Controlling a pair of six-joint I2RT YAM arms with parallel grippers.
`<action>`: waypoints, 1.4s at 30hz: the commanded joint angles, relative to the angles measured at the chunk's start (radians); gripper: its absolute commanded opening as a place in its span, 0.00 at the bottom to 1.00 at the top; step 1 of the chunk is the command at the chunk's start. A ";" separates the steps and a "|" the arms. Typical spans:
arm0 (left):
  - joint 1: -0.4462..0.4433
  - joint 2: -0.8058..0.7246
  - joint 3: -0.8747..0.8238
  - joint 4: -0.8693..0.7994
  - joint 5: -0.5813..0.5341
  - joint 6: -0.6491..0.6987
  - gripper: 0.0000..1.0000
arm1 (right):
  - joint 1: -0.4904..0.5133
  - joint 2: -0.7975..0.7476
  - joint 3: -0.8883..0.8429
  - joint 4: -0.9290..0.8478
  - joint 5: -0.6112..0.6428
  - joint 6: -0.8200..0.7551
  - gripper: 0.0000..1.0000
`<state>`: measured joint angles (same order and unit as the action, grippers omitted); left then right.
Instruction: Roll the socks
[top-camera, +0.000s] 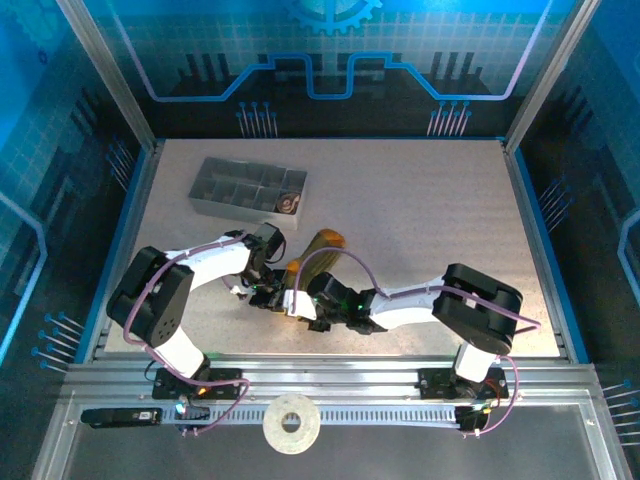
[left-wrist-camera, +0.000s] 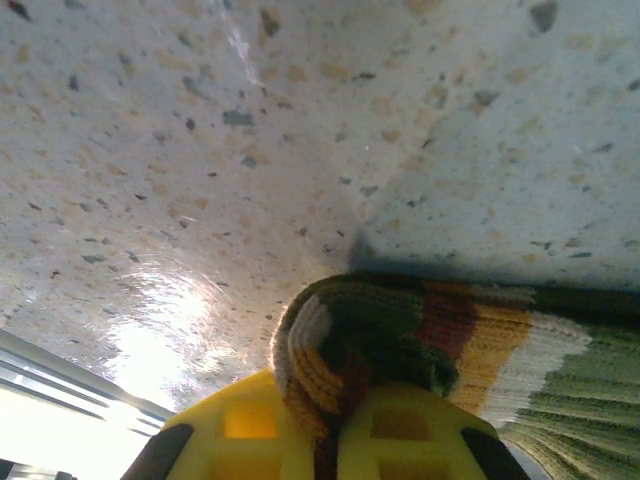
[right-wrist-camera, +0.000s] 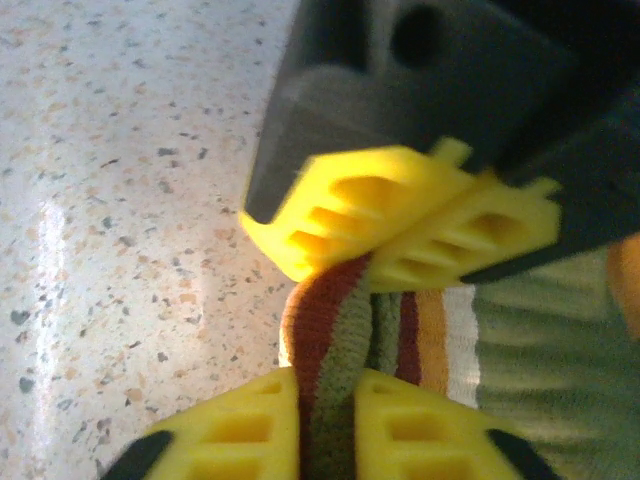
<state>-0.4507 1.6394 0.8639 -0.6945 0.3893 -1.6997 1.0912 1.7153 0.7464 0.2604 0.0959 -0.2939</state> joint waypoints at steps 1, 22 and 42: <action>0.011 0.022 -0.003 -0.037 -0.043 0.008 0.02 | -0.039 0.031 0.033 -0.074 -0.002 0.069 0.05; 0.021 -0.361 -0.204 0.343 -0.140 0.185 0.65 | -0.321 0.275 0.232 -0.406 -0.578 0.401 0.00; -0.002 -0.456 -0.363 0.543 -0.201 0.399 0.36 | -0.439 0.419 0.328 -0.542 -0.700 0.563 0.00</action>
<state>-0.4454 1.2118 0.5240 -0.1913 0.2123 -1.3338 0.6800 2.0396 1.1095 -0.0860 -0.7525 0.2295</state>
